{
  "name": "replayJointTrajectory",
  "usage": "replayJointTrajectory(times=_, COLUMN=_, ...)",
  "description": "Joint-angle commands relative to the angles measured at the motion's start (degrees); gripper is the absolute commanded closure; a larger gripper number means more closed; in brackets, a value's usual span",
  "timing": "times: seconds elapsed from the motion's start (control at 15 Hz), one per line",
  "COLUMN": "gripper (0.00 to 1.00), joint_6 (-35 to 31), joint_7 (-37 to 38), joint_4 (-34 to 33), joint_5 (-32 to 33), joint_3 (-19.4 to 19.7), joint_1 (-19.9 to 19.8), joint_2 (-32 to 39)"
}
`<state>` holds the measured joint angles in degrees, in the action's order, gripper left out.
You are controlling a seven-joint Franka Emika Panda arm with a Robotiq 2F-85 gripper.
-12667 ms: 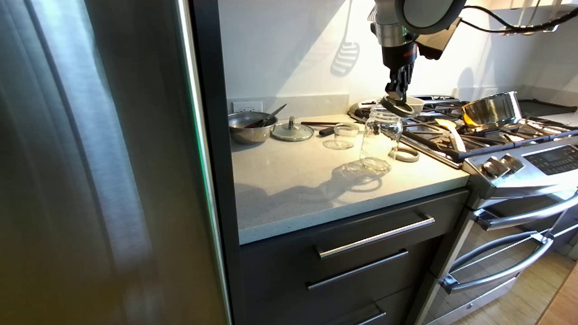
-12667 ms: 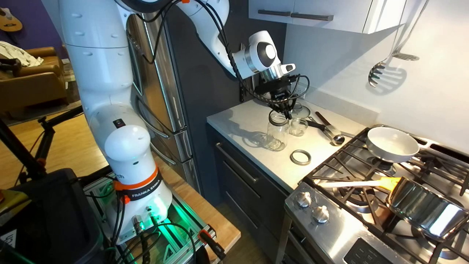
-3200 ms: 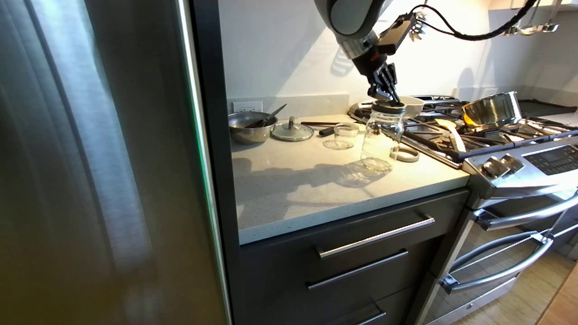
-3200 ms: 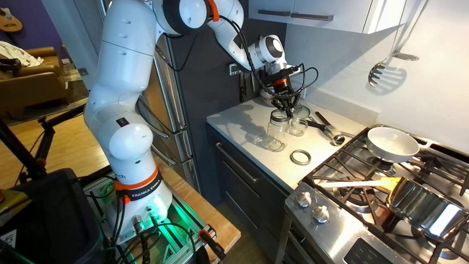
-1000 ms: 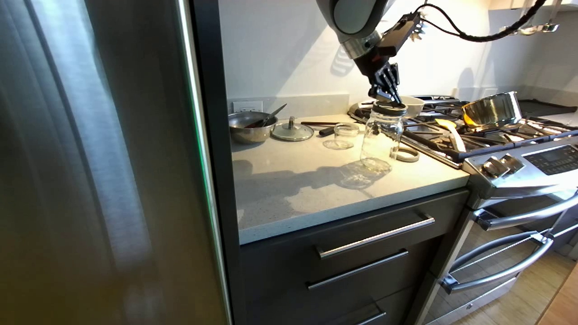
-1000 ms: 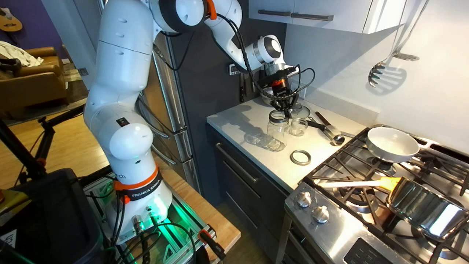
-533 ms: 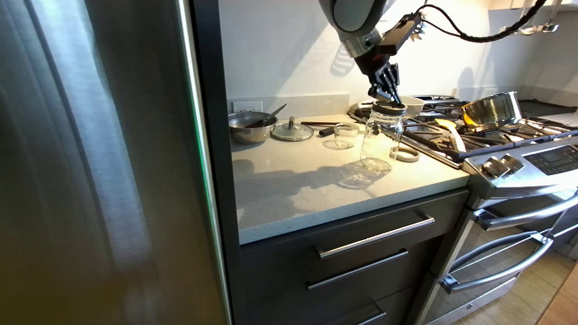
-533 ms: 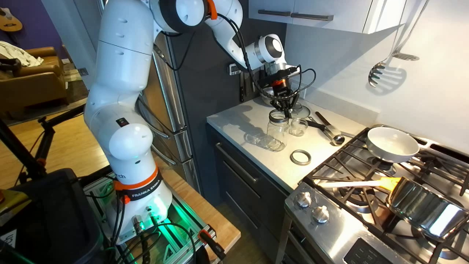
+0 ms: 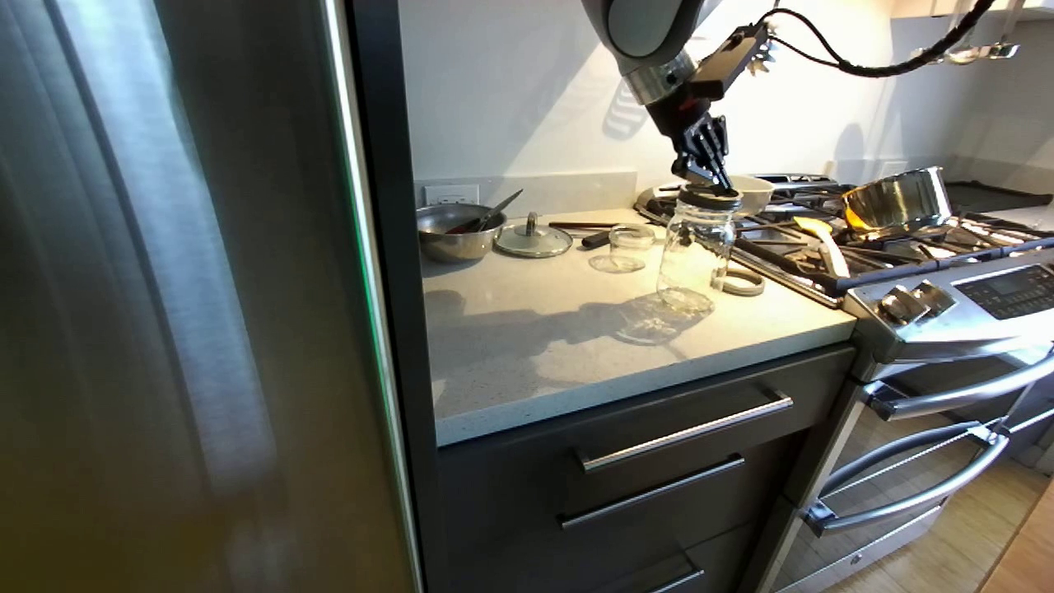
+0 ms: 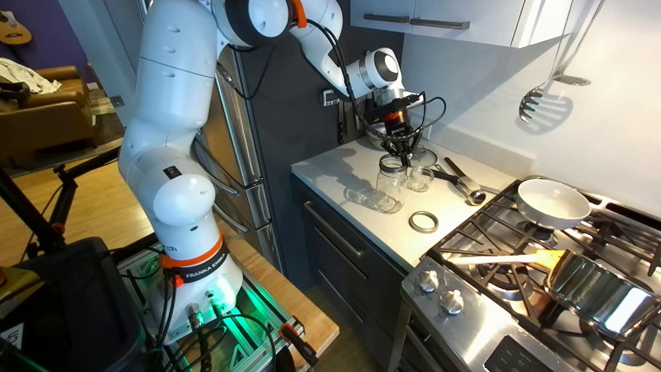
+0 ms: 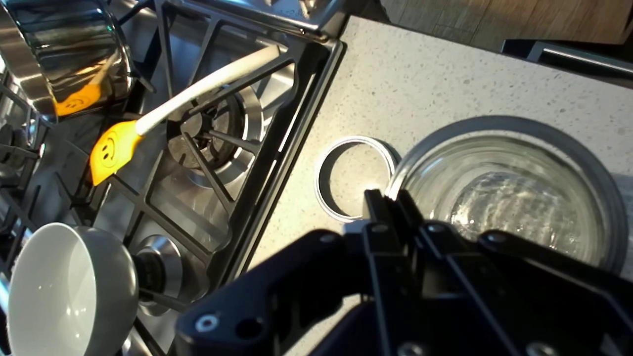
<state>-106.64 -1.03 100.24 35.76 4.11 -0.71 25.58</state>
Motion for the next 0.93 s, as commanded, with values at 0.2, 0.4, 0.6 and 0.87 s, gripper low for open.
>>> replayJointTrajectory(times=0.2, gripper=0.98, joint_6=1.67, joint_7=-3.49, joint_4=-0.73, joint_5=-1.23, joint_3=-0.11, joint_1=-0.33, joint_2=0.09)
replayJointTrajectory(times=0.4, gripper=0.98, joint_6=1.66, joint_7=-3.29, joint_4=-1.2, joint_5=-1.16, joint_3=-0.08, joint_1=-0.25, joint_2=0.41)
replayJointTrajectory(times=0.6, gripper=0.98, joint_6=0.85, joint_7=-2.63, joint_4=-1.79, joint_5=-1.06, joint_3=-0.12, joint_1=-0.15, joint_2=0.96)
replayJointTrajectory(times=0.87, gripper=0.98, joint_6=1.03, joint_7=-2.43, joint_4=-2.18, joint_5=-0.92, joint_3=-0.03, joint_1=-0.07, joint_2=1.45)
